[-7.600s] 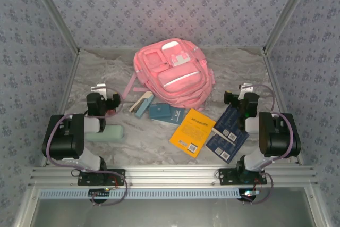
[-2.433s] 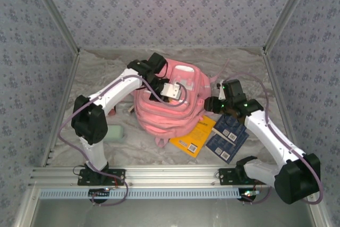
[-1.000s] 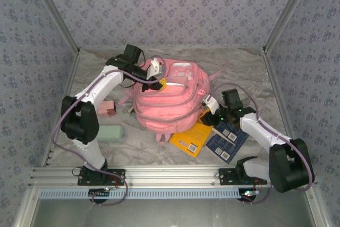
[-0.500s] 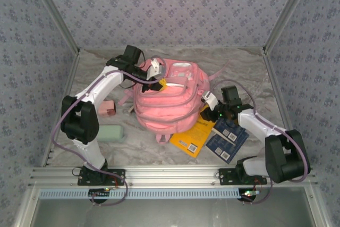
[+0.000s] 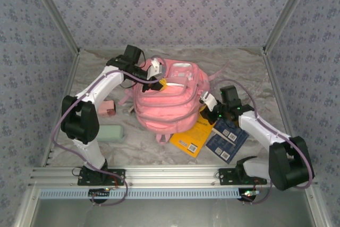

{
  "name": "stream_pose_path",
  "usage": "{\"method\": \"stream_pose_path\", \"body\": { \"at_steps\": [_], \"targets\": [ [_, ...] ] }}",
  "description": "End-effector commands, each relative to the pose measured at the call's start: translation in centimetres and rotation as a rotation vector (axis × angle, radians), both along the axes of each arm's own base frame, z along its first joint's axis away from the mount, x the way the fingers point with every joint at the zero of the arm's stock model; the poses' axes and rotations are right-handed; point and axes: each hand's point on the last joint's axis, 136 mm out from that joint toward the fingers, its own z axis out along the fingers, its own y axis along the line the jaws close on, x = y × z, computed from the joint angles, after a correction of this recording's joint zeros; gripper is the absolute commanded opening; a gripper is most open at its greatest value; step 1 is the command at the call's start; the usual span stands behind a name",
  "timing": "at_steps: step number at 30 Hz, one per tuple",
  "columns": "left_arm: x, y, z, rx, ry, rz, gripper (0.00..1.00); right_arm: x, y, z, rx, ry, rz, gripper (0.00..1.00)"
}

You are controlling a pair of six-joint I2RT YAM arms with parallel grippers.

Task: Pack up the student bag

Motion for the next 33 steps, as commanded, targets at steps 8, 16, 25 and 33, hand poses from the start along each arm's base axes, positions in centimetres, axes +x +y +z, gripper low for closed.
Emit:
{"method": "stream_pose_path", "body": {
  "at_steps": [8,16,25,33],
  "targets": [
    [0.2,-1.5,3.5,-0.089,-0.103,-0.019,0.00,-2.6,-1.2,0.9,-0.071,0.001,-0.006,0.00],
    [-2.1,-0.6,3.3,-0.086,-0.193,-0.071,0.00,2.0,-3.4,1.6,-0.021,-0.120,-0.134,0.52],
    [-2.1,-0.3,3.0,-0.072,-0.213,-0.066,0.00,1.7,-1.3,0.1,0.041,-0.079,0.014,0.54],
    [-1.9,-0.3,2.9,-0.078,-0.209,-0.069,0.00,1.2,-0.9,-1.7,0.046,-0.062,0.015,0.52]
  ]
}}
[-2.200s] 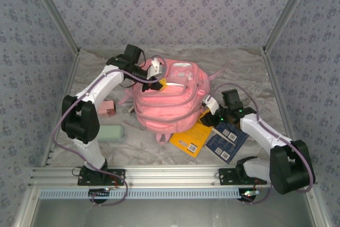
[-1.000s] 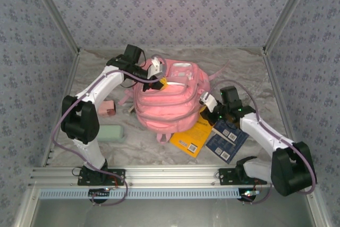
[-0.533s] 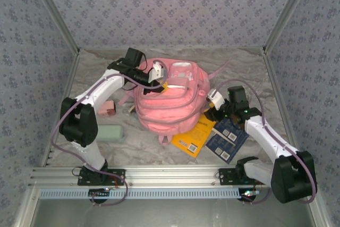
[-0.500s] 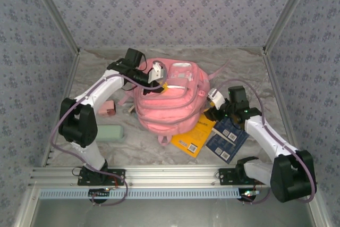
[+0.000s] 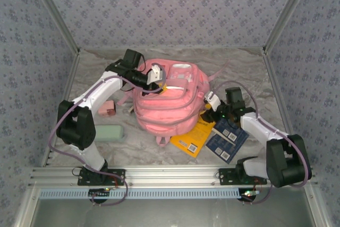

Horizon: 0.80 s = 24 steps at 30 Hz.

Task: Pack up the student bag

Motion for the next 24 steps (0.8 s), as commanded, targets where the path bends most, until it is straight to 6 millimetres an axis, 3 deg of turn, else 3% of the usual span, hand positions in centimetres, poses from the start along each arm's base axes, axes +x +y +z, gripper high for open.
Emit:
{"method": "stream_pose_path", "body": {
  "at_steps": [1,8,18,24],
  "targets": [
    [-0.6,-0.5,3.5,-0.099,-0.090,-0.059,0.00,-0.3,0.9,-0.3,0.018,-0.011,0.038,0.51],
    [-0.7,-0.6,3.6,-0.111,-0.082,-0.066,0.00,0.1,1.3,-1.0,0.006,-0.008,0.037,0.47],
    [-0.3,-0.8,3.4,-0.112,-0.075,-0.056,0.00,0.1,2.0,-0.7,-0.009,-0.004,0.061,0.12],
    [0.1,-1.0,3.5,-0.115,-0.065,-0.046,0.00,-0.6,1.5,0.7,-0.020,-0.031,0.048,0.00]
  ]
}}
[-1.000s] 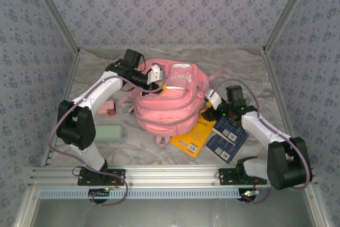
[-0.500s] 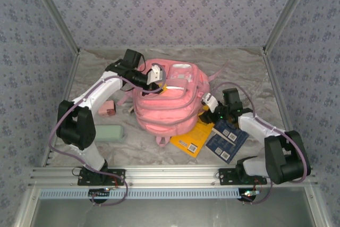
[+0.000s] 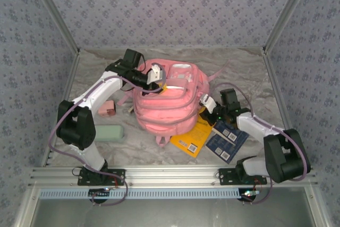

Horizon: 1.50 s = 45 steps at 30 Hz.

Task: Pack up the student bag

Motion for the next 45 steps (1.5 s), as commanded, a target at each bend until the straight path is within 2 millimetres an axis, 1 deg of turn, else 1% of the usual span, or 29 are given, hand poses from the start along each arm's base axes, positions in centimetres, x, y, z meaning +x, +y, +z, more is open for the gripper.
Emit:
{"method": "stream_pose_path", "body": {
  "at_steps": [1,7,9,11,12,13,16,17,18,22,26,29,37,40,45],
  "targets": [
    [0.0,-1.0,3.4,-0.110,-0.060,-0.047,0.00,-0.3,-0.2,1.8,-0.009,-0.036,0.002,0.00],
    [0.4,-1.1,3.5,-0.111,-0.053,-0.028,0.00,-1.6,-0.8,2.7,-0.032,-0.046,-0.004,0.00],
    [0.2,-1.0,3.6,-0.112,-0.062,-0.030,0.00,-2.1,-1.0,2.6,-0.036,-0.034,0.001,0.00],
    [-0.2,-0.9,3.7,-0.116,-0.074,-0.040,0.00,-2.2,-1.4,2.7,-0.031,-0.040,-0.013,0.00],
    [-0.4,-0.8,3.7,-0.117,-0.082,-0.046,0.00,-2.1,-1.5,2.7,-0.030,-0.043,-0.017,0.03],
    [-0.6,-0.8,3.7,-0.118,-0.090,-0.053,0.00,-1.9,-1.8,2.6,-0.035,-0.047,-0.027,0.17],
    [-1.1,-0.6,3.7,-0.121,-0.117,-0.063,0.00,-1.4,-2.0,2.5,-0.020,-0.068,-0.043,0.52],
    [-1.2,-0.5,3.6,-0.120,-0.125,-0.065,0.00,-1.2,-2.0,2.6,-0.012,-0.074,-0.042,0.59],
    [-1.3,-0.4,3.6,-0.121,-0.128,-0.067,0.00,-1.0,-2.0,2.6,-0.002,-0.071,-0.042,0.61],
    [-1.4,-0.4,3.4,-0.117,-0.131,-0.069,0.00,-0.7,-1.2,2.4,0.024,-0.048,0.007,0.61],
    [-1.5,-0.4,3.2,-0.111,-0.135,-0.071,0.00,-0.8,-0.6,1.6,0.022,-0.016,0.058,0.57],
    [-1.5,-0.3,3.1,-0.108,-0.134,-0.072,0.00,-0.7,-0.5,0.9,0.017,0.006,0.071,0.56],
    [-1.5,-0.4,2.8,-0.108,-0.129,-0.077,0.00,0.5,0.2,0.1,0.019,0.007,0.079,0.55],
    [-1.5,-0.3,2.8,-0.107,-0.130,-0.077,0.00,0.7,0.6,-0.2,0.015,0.007,0.085,0.53],
    [-1.6,-0.4,2.7,-0.108,-0.128,-0.078,0.00,1.3,1.2,-0.2,0.010,-0.005,0.094,0.43]
  ]
}}
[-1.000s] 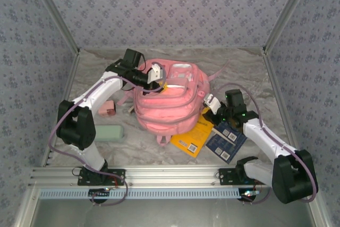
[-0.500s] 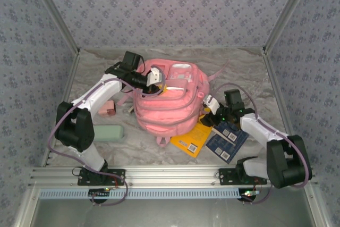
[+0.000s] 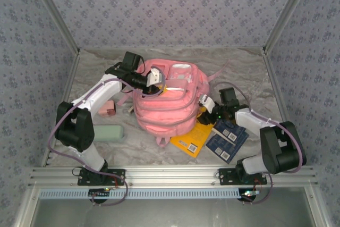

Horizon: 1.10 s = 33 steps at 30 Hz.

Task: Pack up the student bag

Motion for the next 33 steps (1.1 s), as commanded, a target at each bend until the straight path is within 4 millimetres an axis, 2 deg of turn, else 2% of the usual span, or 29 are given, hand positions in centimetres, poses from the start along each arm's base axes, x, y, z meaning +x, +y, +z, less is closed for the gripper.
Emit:
{"method": "stream_pose_path", "body": {
  "at_steps": [1,9,17,28,33],
  "targets": [
    [-1.2,-0.5,3.4,-0.094,-0.086,-0.066,0.00,1.4,0.9,1.2,0.015,-0.054,0.020,0.40],
    [-1.1,-0.5,3.2,-0.092,-0.083,-0.066,0.00,2.3,1.1,1.5,0.003,-0.073,0.008,0.21],
    [-0.6,-0.5,3.1,-0.088,-0.078,-0.049,0.00,1.2,0.7,1.0,-0.022,-0.041,0.008,0.00],
    [1.9,-0.9,3.1,-0.071,-0.054,0.053,0.00,-1.3,-1.5,3.1,-0.113,-0.028,-0.032,0.00],
    [3.2,-1.1,3.5,-0.073,-0.039,0.125,0.00,-2.6,-1.4,4.2,-0.122,-0.005,-0.027,0.00]
  ]
}}
